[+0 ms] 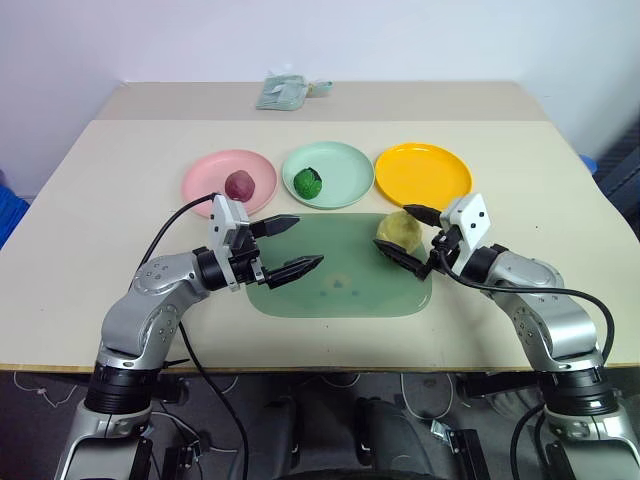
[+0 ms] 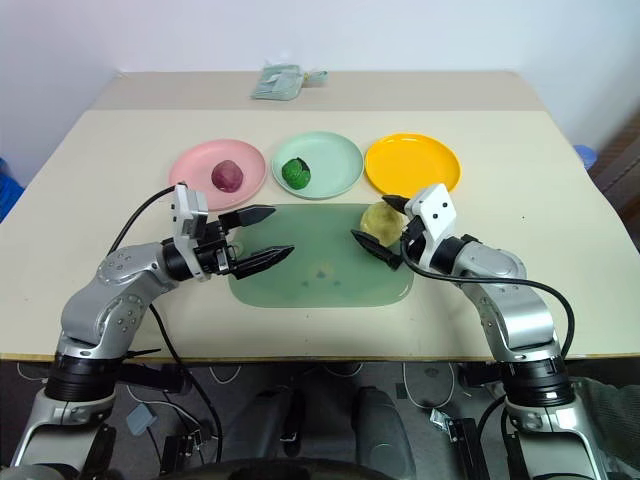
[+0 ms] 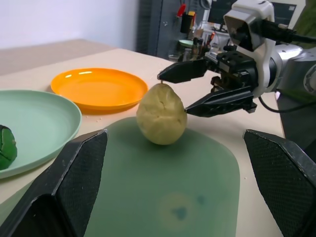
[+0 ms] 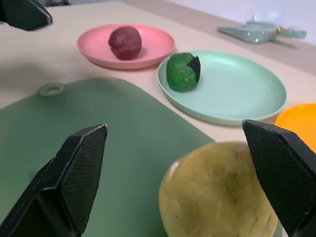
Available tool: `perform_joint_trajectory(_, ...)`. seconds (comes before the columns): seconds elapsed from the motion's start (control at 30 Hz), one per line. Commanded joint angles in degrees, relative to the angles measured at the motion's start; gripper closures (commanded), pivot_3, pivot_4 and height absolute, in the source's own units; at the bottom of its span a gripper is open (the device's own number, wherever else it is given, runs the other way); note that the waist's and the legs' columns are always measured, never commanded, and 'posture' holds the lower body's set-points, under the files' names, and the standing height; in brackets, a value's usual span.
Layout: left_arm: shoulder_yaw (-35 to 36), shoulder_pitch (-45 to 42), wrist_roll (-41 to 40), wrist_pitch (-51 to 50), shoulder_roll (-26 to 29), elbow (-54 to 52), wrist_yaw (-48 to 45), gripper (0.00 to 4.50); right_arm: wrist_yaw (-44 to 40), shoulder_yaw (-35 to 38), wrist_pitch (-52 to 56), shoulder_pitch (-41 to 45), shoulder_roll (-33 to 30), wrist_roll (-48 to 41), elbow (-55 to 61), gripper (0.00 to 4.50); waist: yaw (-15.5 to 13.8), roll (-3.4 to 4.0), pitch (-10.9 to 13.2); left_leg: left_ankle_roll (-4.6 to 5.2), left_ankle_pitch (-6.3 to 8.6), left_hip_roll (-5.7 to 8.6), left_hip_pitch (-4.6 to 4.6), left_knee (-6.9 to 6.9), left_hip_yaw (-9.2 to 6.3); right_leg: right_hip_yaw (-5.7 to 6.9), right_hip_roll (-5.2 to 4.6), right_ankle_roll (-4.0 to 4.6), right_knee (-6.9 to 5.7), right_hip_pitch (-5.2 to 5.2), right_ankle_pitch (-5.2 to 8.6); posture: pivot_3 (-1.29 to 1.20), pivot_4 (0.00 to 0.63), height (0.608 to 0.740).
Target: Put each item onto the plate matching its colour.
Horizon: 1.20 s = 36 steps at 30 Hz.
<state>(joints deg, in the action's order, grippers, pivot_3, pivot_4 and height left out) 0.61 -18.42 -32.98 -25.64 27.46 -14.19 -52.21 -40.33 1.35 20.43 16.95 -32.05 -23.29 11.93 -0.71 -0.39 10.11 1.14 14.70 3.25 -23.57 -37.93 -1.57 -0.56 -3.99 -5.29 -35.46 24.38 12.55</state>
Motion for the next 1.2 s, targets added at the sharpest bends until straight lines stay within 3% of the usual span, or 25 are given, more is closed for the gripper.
perform_joint_trajectory(0.03, 0.35, 0.03, -0.13, 1.14, -0.09, -1.63, 0.27, 0.01, -0.98, 2.56, -2.08, 0.61, 0.8, -2.22, 3.24, 0.0, -0.02, 0.0, 0.0, 0.0, 0.0, 0.0, 0.0, 0.0, 0.0, 0.0, 0.0, 0.0, 0.0, 0.0, 0.0, 0.0, 0.15, 0.74)
perform_joint_trajectory(0.37, -0.15, -1.18, -0.44, 0.31, -0.56, -1.97, 0.75, 0.01, 0.93, 1.96, 0.26, 1.88, 1.12, -0.59, 1.13, 0.0, -0.04, 0.0, 0.0, 0.0, 0.0, 0.0, 0.0, 0.0, 0.0, 0.0, -0.01, 0.0, 0.0, 0.01, 0.0, 0.0, 0.15, 0.74)
perform_joint_trajectory(0.83, 0.24, -0.78, -0.75, -0.82, 0.29, -3.89, 1.99, 0.01, -1.71, -0.46, -2.07, 4.99, 3.65, 2.67, -13.09, 0.0, 0.05, 0.01, 0.0, 0.0, 0.0, 0.0, 0.0, 0.0, 0.0, 0.0, -0.01, 0.01, 0.0, 0.01, 0.0, 0.0, 0.15, 0.74)
perform_joint_trajectory(1.0, 0.93, 0.08, -1.08, -1.75, 0.66, -5.62, 3.26, 0.0, -2.66, -0.65, -2.94, 5.87, 4.12, 3.44, -14.65, 1.44, 0.04, 0.01, 0.0, 0.0, 0.0, 0.0, 0.0, 0.02, 0.0, 0.0, 0.0, 0.0, 0.0, 0.02, 0.0, 0.0, 0.15, 0.74)
perform_joint_trajectory(1.2, 1.72, 1.16, -1.56, -2.65, 0.6, -7.28, 5.08, 0.0, -2.92, 1.39, -3.7, 9.04, 4.23, 2.41, -14.56, 1.45, 0.08, 0.04, 0.02, 0.0, 0.0, 0.0, 0.0, 0.02, 0.0, 0.0, 0.0, 0.0, 0.0, 0.02, 0.0, 0.0, 0.15, 0.74)
